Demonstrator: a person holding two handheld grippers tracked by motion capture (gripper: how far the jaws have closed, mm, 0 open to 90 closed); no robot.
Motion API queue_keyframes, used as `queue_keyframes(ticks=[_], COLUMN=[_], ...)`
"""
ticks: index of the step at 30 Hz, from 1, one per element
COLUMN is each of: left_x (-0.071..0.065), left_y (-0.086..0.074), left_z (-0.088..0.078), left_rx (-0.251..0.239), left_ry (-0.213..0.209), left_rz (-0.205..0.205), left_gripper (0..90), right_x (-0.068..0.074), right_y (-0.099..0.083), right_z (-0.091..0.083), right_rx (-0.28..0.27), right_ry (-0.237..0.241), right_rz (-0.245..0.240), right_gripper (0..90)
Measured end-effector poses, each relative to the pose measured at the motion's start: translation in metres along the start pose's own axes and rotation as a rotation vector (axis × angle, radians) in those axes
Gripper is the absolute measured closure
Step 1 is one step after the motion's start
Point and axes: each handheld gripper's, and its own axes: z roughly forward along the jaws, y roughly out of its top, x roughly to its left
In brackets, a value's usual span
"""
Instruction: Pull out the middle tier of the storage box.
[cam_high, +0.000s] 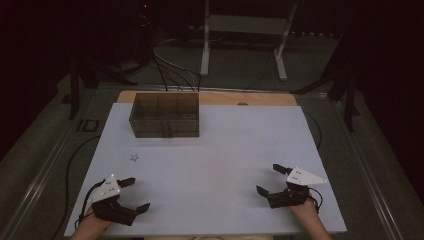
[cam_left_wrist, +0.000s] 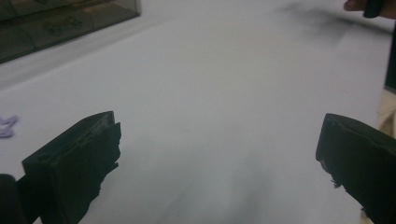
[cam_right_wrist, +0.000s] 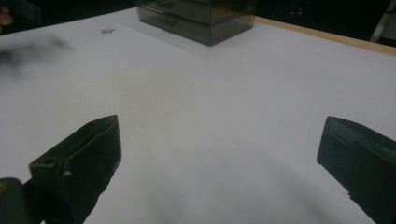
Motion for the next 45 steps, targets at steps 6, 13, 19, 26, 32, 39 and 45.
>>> queue_keyframes(ticks=[6,13,19,26,32,39,45], left_x=[0.000,-0.001,-0.002,-0.004,-0.005,-0.008,-0.007], left_y=[0.001,0.002,0.003,0.003,0.006,0.009,0.010], left_z=[0.001,0.001,0.003,0.007,0.009,0.009,0.010], left_rx=[-0.012,-0.010,-0.008,0.015,-0.006,-0.019,-0.026], left_ry=[0.015,0.023,0.018,0.006,-0.010,-0.012,-0.008], left_rz=[0.000,0.002,0.007,0.021,0.028,0.031,0.026], left_gripper=[0.0,0.0,0.0,0.0,0.0,0.0,0.0], right_x=[0.001,0.000,-0.002,0.000,0.001,0.001,0.001], right_y=[0.001,-0.001,-0.002,-0.001,-0.001,0.000,0.000], right_z=[-0.001,-0.001,-0.002,-0.001,-0.005,-0.007,-0.007], right_rx=[-0.015,-0.003,-0.009,-0.005,-0.014,-0.029,-0.029], right_ry=[-0.005,-0.015,-0.025,-0.052,-0.062,-0.071,-0.070], right_rz=[-0.003,-0.014,-0.007,-0.012,-0.017,-0.009,-0.010], right_gripper=[0.0,0.0,0.0,0.0,0.0,0.0,0.0])
